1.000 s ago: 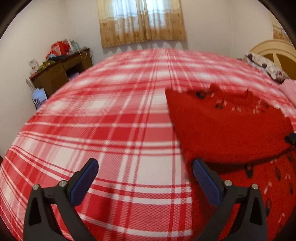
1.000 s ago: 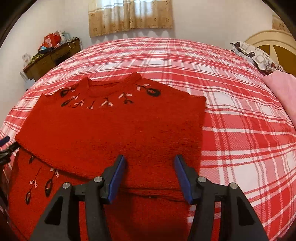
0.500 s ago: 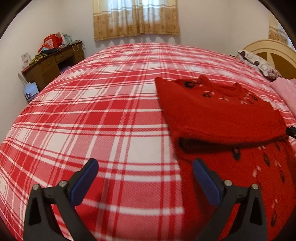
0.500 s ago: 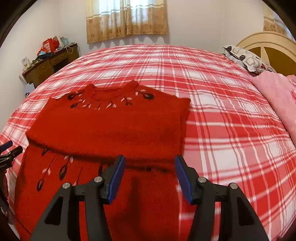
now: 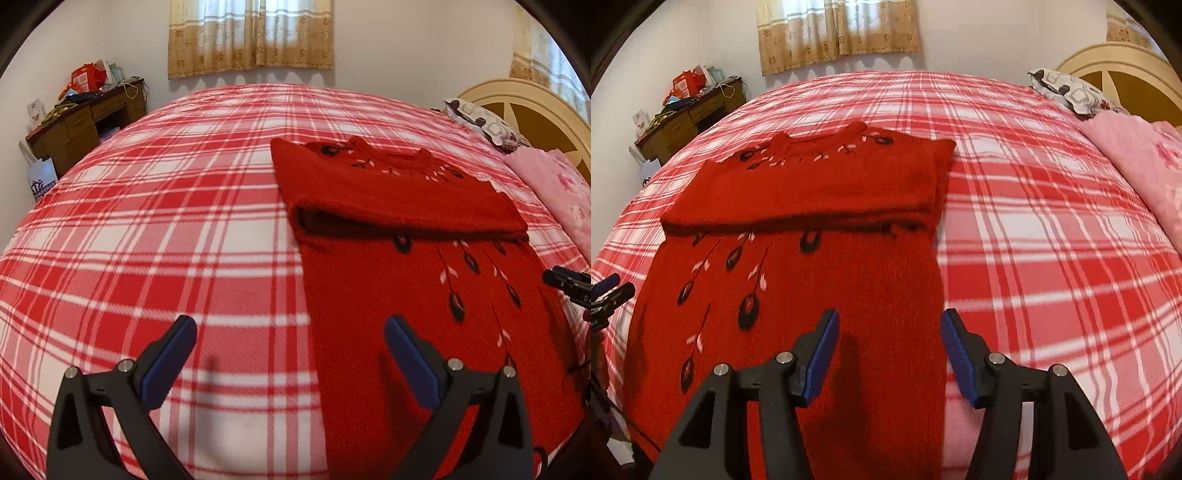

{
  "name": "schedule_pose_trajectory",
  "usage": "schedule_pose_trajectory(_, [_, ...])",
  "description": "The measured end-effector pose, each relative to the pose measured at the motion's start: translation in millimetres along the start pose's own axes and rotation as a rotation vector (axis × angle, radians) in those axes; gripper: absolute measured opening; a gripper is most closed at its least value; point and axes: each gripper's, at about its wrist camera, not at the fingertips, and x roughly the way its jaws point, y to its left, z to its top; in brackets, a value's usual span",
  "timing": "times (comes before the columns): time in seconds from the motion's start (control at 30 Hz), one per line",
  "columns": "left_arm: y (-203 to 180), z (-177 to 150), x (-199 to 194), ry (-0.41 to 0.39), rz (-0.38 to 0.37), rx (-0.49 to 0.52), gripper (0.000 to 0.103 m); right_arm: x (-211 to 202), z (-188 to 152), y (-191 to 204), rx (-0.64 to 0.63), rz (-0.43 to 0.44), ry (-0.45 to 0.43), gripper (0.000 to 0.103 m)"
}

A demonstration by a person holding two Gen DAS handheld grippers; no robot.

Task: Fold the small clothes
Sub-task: 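Move the left tool toward the hem of the red sweater, then close the left tool on the sweater hem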

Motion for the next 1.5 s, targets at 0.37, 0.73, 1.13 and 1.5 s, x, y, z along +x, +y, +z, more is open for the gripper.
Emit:
schedule_pose_trajectory(0.37, [-6.9,-27.0,-13.9,0.034,-0.068,0.0,0.103,-15.0,-28.6,8.9,-0.025,-0.019,0.02,0.059])
schedule_pose_trajectory(0.73, [-13.1,-51.3,-30.2,0.055,-0.109,0.026,0.103,-33.4,-55.1,12.5,-0.033,-0.038,0.036,0.06])
schedule_pose_trajectory(1.13, [-17.3,-80.9,-46.7,0.128,-0.221,0.024,0.091,-52.1,-86.2,27.5,-0.064,-0.032,0.052,0.061])
schedule_pose_trajectory(1.5, [-25.5,-106.5,-59.0,0.21,-0.327,0.022,0.065,-66.5,-108.9,27.3,-0.046,-0.014,0.024,0.061])
